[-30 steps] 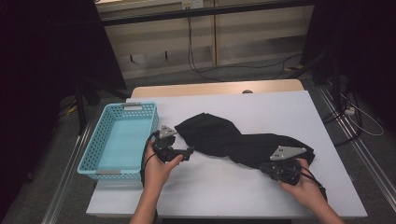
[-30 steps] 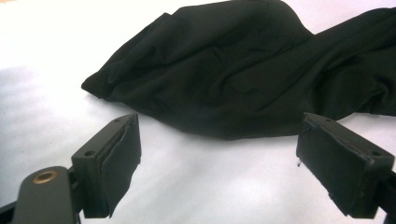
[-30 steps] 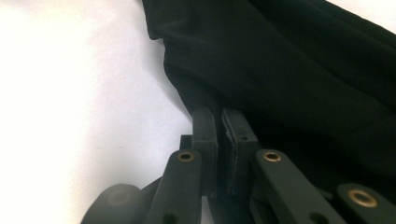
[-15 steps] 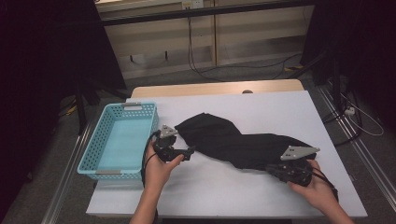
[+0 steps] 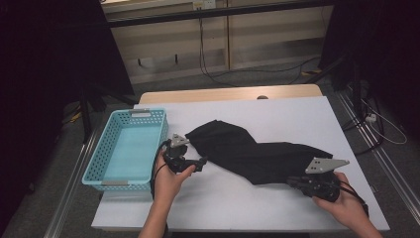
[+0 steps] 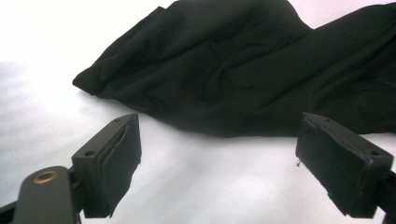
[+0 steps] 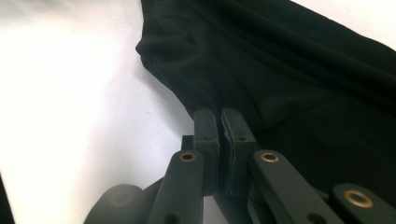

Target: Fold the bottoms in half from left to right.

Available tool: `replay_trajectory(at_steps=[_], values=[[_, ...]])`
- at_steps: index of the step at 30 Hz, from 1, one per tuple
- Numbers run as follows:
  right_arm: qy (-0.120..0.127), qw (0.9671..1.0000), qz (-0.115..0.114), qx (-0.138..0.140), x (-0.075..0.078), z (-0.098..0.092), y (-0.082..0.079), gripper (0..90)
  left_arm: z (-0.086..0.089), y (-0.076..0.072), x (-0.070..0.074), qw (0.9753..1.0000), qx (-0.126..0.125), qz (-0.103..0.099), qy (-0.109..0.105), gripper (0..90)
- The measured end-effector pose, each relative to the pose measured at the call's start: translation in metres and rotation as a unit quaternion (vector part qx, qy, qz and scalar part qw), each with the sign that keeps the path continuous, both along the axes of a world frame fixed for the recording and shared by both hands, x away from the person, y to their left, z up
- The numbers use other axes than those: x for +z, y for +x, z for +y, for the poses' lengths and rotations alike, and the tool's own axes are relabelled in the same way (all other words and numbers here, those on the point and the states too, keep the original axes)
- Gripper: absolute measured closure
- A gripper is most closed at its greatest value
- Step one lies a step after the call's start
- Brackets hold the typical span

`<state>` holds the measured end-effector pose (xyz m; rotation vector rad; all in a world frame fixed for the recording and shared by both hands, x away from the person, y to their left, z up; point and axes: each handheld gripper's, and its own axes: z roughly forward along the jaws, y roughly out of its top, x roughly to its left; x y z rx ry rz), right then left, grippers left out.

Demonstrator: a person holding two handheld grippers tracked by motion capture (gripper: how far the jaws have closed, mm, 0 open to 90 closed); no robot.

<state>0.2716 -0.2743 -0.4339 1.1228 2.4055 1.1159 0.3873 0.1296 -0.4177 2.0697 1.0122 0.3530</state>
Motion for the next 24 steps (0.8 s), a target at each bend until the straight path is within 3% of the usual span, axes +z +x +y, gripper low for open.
replay_trajectory(at_steps=[9, 14, 16, 24], values=[[-0.019, 0.9997, 0.008, 0.009, -0.007, -0.008, -0.008, 84.4, 0.003, 0.001, 0.000, 1.0000, 0.005, -0.002, 0.001, 14.5], [-0.026, 0.9996, -0.003, 0.004, -0.008, 0.000, -0.008, 67.9, 0.001, 0.001, 0.001, 1.0000, 0.001, -0.001, 0.002, 14.4], [-0.023, 0.9996, -0.017, -0.005, -0.006, 0.006, -0.008, 59.2, 0.000, 0.001, 0.001, 1.0000, -0.002, -0.001, 0.005, 14.5], [-0.015, 0.9994, -0.030, -0.008, -0.005, 0.033, 0.006, 48.0, -0.003, -0.001, -0.002, 1.0000, -0.005, 0.000, 0.006, 14.5]])
